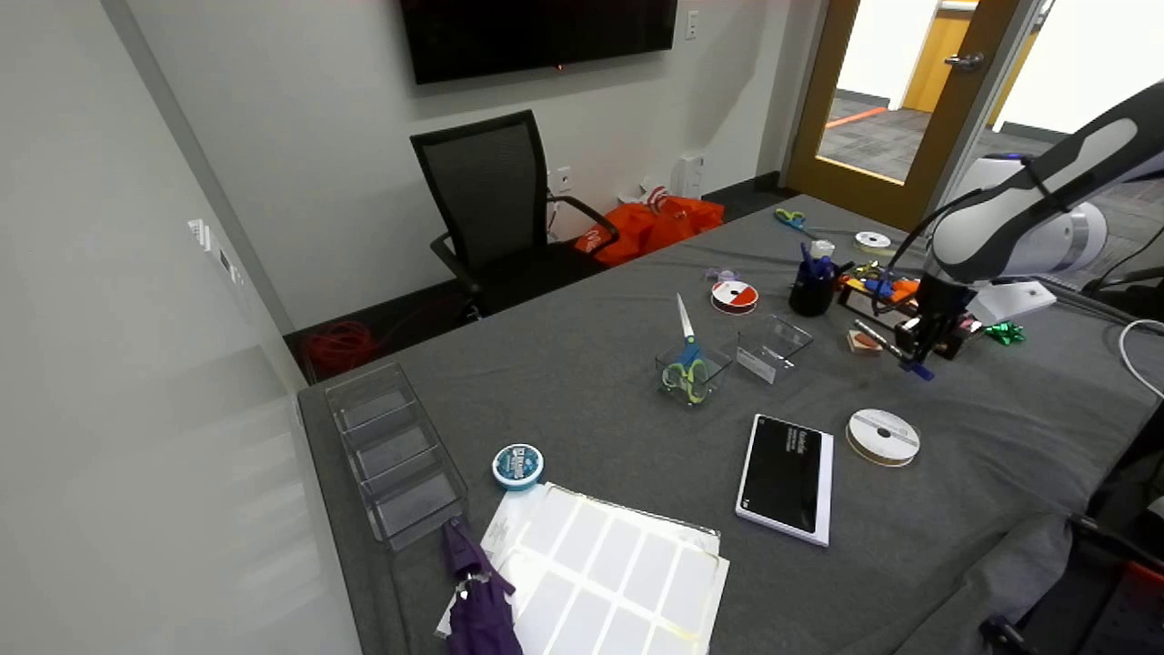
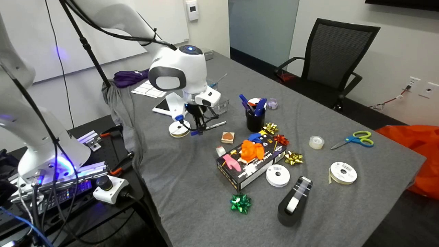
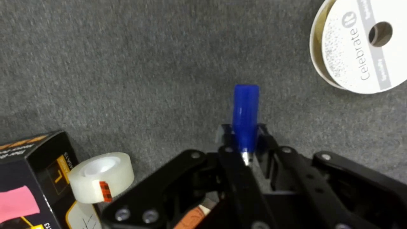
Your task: Move the marker to the left
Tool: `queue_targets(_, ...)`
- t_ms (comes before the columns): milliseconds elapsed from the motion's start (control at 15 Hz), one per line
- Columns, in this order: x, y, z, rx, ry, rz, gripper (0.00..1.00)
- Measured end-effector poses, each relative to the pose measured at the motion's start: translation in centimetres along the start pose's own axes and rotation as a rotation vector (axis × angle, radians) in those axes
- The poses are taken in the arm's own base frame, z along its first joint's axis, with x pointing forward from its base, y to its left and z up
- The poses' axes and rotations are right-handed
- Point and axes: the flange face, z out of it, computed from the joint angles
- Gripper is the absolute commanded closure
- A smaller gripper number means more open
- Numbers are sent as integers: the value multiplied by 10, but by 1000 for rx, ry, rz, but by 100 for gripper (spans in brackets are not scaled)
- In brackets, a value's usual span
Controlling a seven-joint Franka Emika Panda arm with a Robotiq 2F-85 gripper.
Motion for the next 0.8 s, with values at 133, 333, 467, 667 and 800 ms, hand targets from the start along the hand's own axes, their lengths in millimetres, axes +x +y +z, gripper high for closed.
queue_targets(133,-14,-2,4,5,-22,-21,95)
queue_targets(333,-36,-6,15,16,-63,-71,95)
queue_targets(467,-50,-10,20,21,-85,-118,95)
queue_targets(667,-65,-17,16,16,-96,-213,95)
queue_targets(800,-73,-24,12,3,-102,-274,95)
